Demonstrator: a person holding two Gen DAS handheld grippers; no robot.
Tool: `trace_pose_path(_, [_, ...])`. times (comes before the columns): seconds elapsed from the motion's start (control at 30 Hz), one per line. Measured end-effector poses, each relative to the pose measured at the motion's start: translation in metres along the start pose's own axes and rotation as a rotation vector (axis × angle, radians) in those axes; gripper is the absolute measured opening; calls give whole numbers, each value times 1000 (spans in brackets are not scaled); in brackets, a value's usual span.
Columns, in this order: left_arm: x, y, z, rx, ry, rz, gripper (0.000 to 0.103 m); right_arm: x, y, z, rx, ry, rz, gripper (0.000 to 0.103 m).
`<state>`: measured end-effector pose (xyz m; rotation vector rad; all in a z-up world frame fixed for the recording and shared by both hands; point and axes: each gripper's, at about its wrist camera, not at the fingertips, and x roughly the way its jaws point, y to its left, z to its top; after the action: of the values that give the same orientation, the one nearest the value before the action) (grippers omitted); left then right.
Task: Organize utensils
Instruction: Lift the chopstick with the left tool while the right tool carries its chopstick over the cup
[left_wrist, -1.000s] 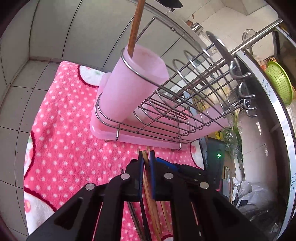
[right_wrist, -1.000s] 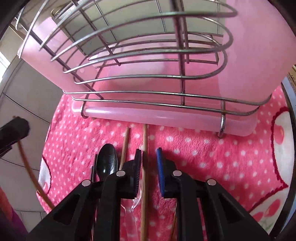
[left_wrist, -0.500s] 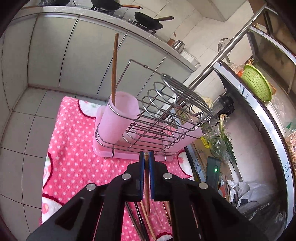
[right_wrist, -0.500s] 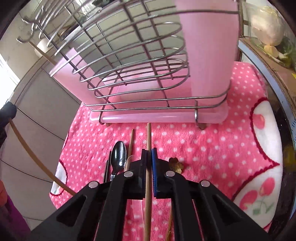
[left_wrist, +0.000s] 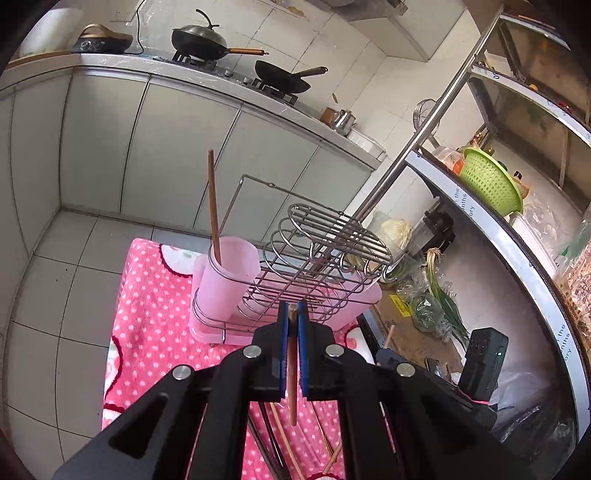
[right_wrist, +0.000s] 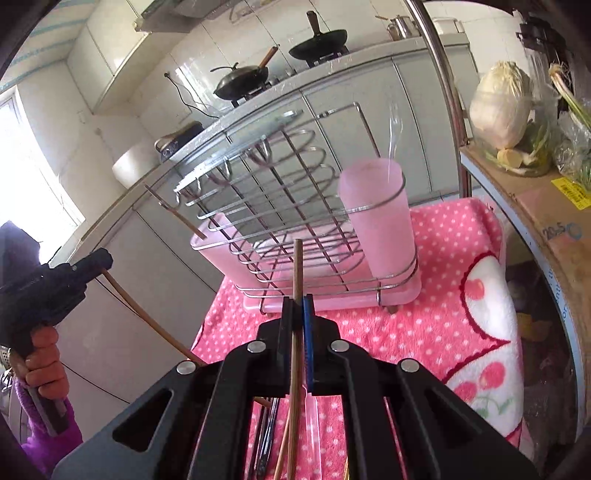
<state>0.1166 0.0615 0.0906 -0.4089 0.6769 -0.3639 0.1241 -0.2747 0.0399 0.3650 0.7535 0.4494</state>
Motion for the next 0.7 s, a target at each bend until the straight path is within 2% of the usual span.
trace_pose_path(0.37, [-47,-17,60,54,-173,72,4,-65,35,82,-117,-250,-35,6])
trace_pose_path(0.7, [-64,-18,117,42,-285,124,4,-96,29,154,-122,-488,-128,6])
